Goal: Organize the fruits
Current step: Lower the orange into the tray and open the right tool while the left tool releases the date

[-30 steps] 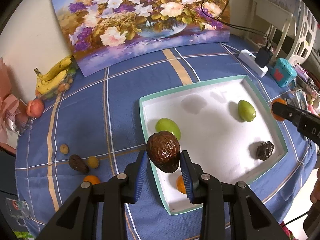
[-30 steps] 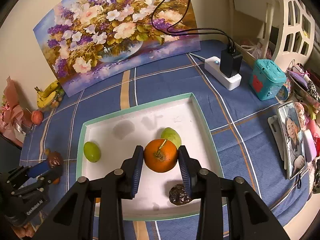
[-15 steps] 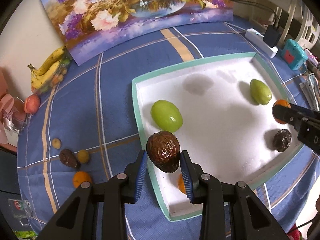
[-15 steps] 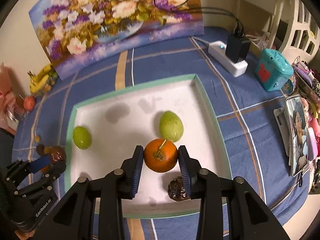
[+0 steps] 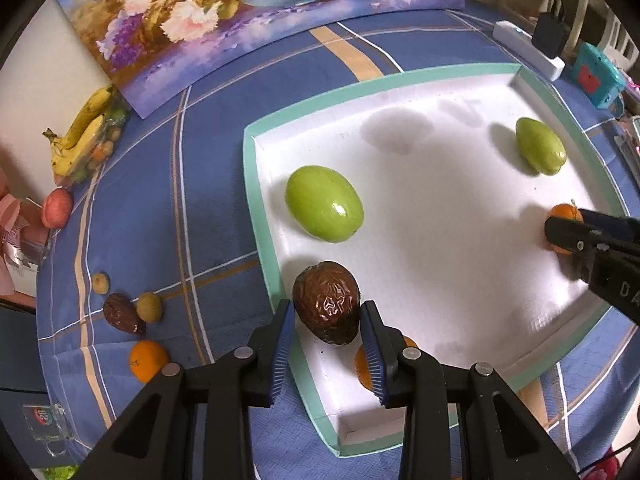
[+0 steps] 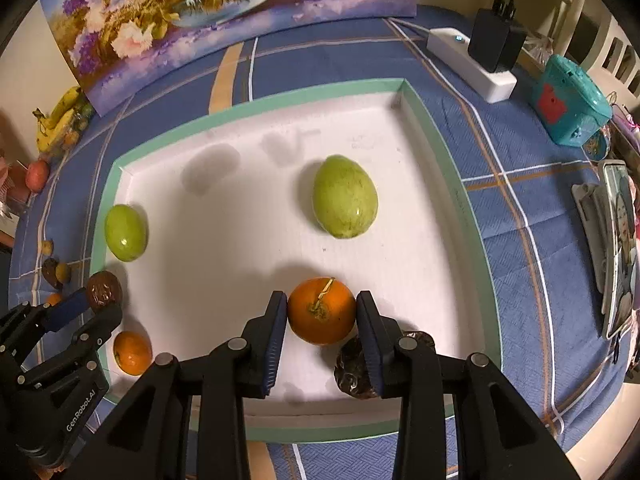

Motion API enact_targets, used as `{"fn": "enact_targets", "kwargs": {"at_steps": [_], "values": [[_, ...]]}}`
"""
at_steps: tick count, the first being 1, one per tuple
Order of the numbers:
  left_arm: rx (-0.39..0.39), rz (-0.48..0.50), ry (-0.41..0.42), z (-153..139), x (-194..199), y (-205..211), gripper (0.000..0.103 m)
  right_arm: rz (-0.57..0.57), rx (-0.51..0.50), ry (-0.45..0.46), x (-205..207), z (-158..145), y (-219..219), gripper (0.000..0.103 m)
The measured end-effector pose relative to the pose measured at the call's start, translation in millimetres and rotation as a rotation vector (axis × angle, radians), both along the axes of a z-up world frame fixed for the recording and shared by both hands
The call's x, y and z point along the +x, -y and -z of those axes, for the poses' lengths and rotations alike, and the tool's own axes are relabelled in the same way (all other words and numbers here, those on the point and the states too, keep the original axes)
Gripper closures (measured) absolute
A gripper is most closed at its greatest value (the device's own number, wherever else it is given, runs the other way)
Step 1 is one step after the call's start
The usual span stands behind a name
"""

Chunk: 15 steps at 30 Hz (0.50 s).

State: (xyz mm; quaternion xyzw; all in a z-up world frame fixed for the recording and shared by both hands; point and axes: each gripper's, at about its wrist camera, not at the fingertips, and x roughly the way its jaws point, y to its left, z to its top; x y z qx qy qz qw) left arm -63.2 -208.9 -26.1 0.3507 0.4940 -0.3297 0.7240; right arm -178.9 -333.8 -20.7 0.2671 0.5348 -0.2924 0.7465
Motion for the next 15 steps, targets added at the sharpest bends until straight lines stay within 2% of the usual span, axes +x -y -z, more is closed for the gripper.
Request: {"fn": "enact_targets", "kwargs": {"at_steps": [15], "values": [[0.009, 0.007, -0.011, 1.6, 0.1, 2.0, 0.067, -0.003, -0.009, -0.008, 4.0, 0.9, -1.4, 0.066]]}}
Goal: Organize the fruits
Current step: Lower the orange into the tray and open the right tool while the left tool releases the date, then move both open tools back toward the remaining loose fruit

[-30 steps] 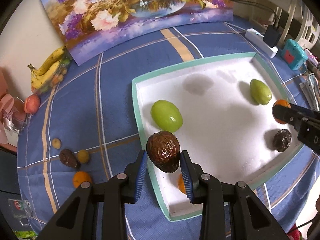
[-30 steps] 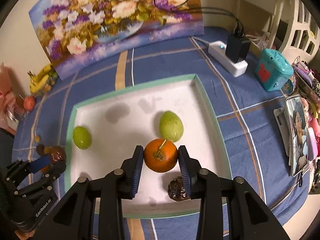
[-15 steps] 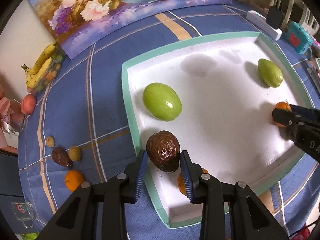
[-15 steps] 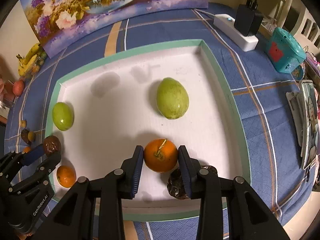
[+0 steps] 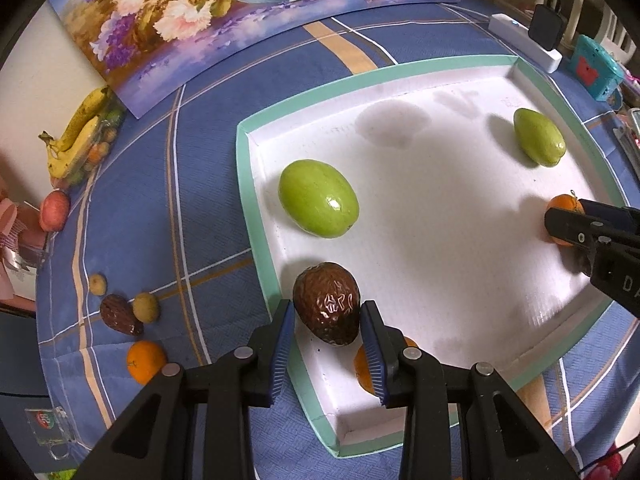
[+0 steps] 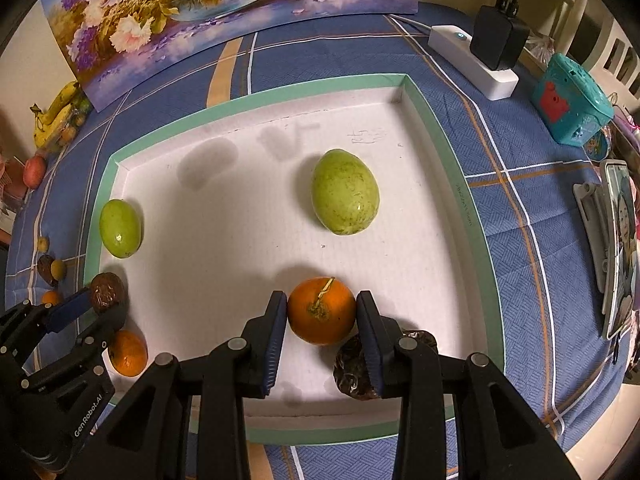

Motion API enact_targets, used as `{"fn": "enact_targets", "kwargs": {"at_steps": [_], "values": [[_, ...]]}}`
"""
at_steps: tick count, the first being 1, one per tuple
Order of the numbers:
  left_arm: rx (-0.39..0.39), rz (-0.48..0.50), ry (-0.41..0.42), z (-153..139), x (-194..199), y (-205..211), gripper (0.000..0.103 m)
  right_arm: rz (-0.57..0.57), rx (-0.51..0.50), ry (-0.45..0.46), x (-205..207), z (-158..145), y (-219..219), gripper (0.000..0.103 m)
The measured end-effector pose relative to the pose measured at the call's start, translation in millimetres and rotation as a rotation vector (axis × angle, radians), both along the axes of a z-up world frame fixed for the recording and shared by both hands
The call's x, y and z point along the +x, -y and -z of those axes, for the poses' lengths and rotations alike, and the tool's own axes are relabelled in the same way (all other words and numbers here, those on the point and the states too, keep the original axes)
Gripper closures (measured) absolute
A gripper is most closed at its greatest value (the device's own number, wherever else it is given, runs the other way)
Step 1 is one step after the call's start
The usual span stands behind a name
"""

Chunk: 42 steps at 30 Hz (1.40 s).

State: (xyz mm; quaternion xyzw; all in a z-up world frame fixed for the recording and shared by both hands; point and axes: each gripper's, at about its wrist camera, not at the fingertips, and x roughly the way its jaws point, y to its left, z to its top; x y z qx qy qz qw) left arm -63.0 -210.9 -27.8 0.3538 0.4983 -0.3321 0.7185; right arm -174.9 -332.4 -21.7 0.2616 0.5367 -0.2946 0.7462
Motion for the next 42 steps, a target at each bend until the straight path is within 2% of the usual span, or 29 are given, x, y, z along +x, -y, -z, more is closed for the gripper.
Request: {"fn": "enact_targets", "kwargs": {"at_steps": [6, 13, 20, 34, 38, 42], "values": [[-0.014, -0.004, -0.021, -5, 4, -2, 0.065, -0.006, -0.02, -0.011, 3, -4, -3, 0.066], [-0.068, 0.0, -0.011, -28, 7, -5, 0.065, -0.011, -0.07, 0.019, 4, -26, -6, 0.066], [-0.113, -0.039, -0.004, -45, 16, -13, 0.065, -0.019, -0.114, 0.059, 3, -48, -8, 0.066], [-0.155, -0.146, -0.044, -54, 40, -35, 0.065, -0.025, -0.122, 0.067, 2, -52, -12, 0.066], [-0.173, -0.214, -0.052, -56, 57, -48, 0.065, -0.03, -0.121, 0.066, 3, -51, -13, 0.066], [-0.182, -0.299, -0.049, -58, 78, -67, 0.058, -0.037, -0.122, 0.063, 5, -50, -16, 0.066]]}}
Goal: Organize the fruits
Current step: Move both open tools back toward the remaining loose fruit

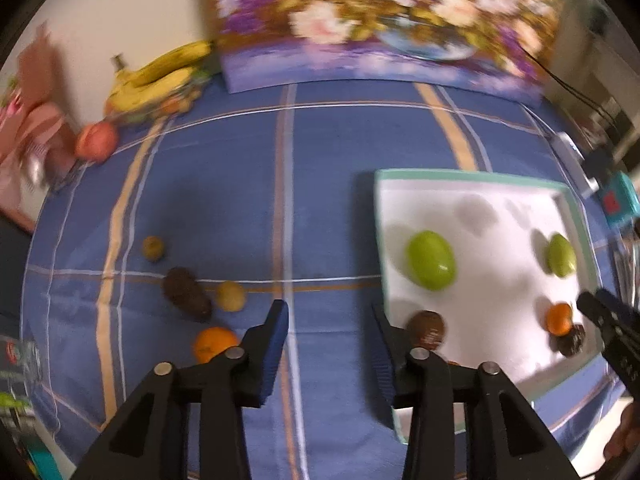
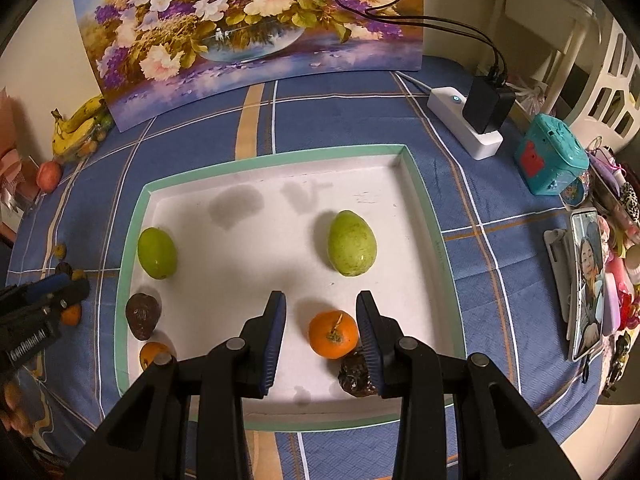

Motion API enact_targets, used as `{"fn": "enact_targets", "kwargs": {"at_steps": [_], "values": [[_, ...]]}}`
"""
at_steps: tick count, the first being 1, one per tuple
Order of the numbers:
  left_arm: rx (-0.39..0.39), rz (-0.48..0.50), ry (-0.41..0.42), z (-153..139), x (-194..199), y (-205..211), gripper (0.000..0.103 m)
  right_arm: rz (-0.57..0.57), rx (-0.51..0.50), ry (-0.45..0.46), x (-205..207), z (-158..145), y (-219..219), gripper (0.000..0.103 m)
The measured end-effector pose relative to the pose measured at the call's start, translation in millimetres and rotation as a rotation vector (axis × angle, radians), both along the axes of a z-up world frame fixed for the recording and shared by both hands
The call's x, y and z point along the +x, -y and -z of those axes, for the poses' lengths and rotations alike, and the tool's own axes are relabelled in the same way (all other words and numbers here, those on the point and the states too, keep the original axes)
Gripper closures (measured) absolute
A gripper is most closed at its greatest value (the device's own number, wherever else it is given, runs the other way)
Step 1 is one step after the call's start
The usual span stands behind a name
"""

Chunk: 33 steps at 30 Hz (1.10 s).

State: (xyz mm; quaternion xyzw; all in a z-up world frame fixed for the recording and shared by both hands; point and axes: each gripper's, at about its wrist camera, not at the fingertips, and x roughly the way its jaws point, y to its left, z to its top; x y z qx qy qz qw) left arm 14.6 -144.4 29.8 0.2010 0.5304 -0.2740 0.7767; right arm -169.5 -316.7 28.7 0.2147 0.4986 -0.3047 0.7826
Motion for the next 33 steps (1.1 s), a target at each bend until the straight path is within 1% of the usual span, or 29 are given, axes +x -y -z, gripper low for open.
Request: {"fn": "enact_targets", "kwargs": {"at_steps": [1, 3, 4, 5, 6, 7, 8, 9, 10, 11, 13, 14, 16, 21, 26, 29, 33], "values": [[-0.004, -0.021, -0.004, 0, 5, -5, 0.057, -0.004, 0.0, 0.0, 1, 0, -1, 0.066], [-0.009, -0.059, -0.01, -1, 15, -15, 0.05, -0.017, 0.001, 0.001, 4, 1, -4, 0.066], [-0.005, -0.078, -0.006, -1, 19, -20, 0.038, -0.02, 0.001, 0.001, 5, 1, -6, 0.066], [-0.002, -0.088, -0.002, 0, 22, -22, 0.031, -0.026, 0.0, 0.001, 7, 1, -7, 0.066], [0.007, -0.103, 0.008, -1, 25, -26, 0.029, -0.03, -0.001, 0.0, 9, 1, -8, 0.066], [0.016, -0.112, 0.016, -1, 28, -29, 0.026, -0.037, -0.003, 0.0, 10, 1, -10, 0.063], [0.028, -0.123, 0.024, 0, 31, -32, 0.02, -0.042, -0.004, 0.0, 12, 1, -12, 0.057], [0.033, -0.128, 0.026, 1, 32, -34, 0.017, -0.046, -0.006, 0.0, 13, 1, -13, 0.042], [0.036, -0.136, 0.025, 2, 34, -36, 0.011, -0.05, -0.009, 0.0, 14, 1, -14, 0.033], [0.037, -0.141, 0.024, 3, 35, -39, 0.005, -0.055, -0.012, -0.001, 14, 1, -15, 0.032], [0.04, -0.146, 0.026, 4, 37, -41, 0.003, -0.06, -0.018, -0.006, 16, 2, -16, 0.031], [0.044, -0.146, 0.029, 4, 38, -42, 0.001, -0.06, -0.02, -0.008, 16, 2, -17, 0.028], [0.05, -0.139, 0.041, 4, 38, -43, 0.0, -0.058, -0.026, -0.008, 17, 4, -17, 0.012], [0.054, -0.131, 0.075, 1, 38, -45, 0.0, -0.051, -0.052, 0.017, 18, 3, -19, 0.01], [0.048, -0.142, 0.085, -1, 43, -50, 0.0, -0.064, -0.091, 0.05, 26, 0, -27, 0.009], [0.043, -0.162, 0.09, -2, 49, -57, 0.0, -0.075, -0.096, 0.071, 32, -2, -33, 0.009], [0.061, -0.193, 0.111, -2, 59, -70, 0.0, -0.092, -0.079, 0.081, 44, 1, -43, 0.009]]}}
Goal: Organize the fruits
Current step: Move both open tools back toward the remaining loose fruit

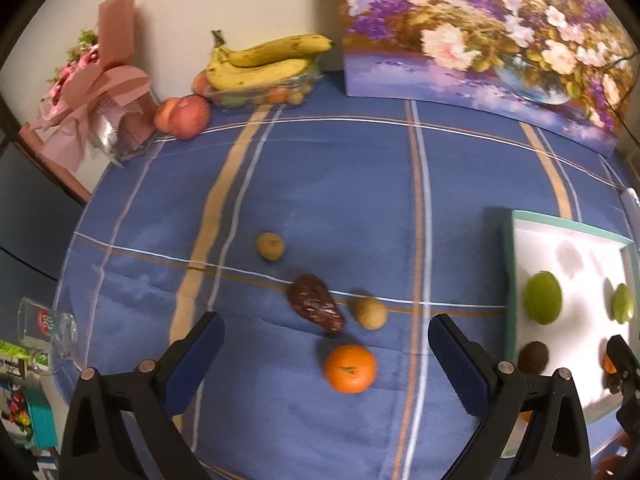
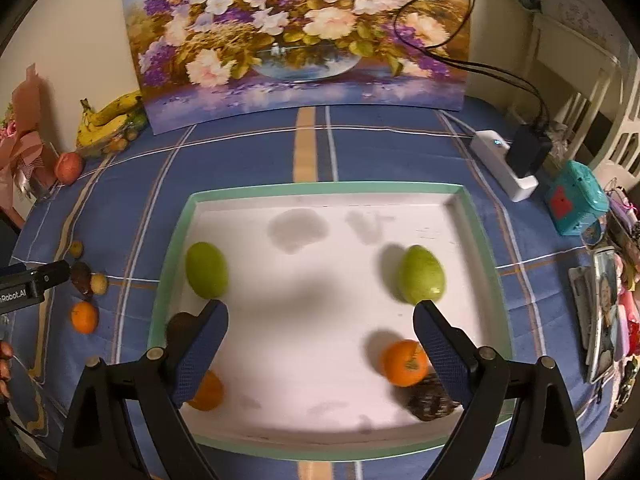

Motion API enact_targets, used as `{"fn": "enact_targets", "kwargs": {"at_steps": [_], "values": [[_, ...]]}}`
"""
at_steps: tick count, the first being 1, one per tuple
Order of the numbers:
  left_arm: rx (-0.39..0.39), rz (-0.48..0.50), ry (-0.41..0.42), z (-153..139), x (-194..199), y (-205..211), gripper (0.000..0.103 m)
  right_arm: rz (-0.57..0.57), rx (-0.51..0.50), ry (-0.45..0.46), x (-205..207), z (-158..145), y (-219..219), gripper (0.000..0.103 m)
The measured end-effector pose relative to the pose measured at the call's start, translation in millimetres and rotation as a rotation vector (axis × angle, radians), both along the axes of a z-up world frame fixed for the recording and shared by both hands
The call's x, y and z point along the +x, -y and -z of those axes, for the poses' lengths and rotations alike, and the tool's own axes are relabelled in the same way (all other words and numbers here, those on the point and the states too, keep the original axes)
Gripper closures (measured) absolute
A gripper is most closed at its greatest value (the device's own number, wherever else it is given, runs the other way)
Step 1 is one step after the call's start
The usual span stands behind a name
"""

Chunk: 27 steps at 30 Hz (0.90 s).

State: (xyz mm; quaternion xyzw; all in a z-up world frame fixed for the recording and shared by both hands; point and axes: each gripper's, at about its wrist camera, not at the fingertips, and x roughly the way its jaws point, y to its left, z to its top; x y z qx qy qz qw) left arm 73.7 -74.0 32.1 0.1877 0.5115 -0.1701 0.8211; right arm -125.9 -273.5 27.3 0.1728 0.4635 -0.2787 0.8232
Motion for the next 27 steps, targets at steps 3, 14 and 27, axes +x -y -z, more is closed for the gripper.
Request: {"fn": "enact_targets", "kwargs": {"at_steps": [3, 14, 27], "values": [[0.0, -0.029, 0.007, -1, 7, -12, 0.0, -0.015, 0.006, -0.006, 10, 3, -8, 0.009], [-0.057, -0.136, 0.038, -19, 34, -63, 0.0, -0.089, 0.028, -0.007, 44, 3, -46, 0.009], [-0.139, -0.23, 0.023, -27, 59, -112, 0.0, -0.21, 0.054, 0.074, 84, -7, -95, 0.009]]}}
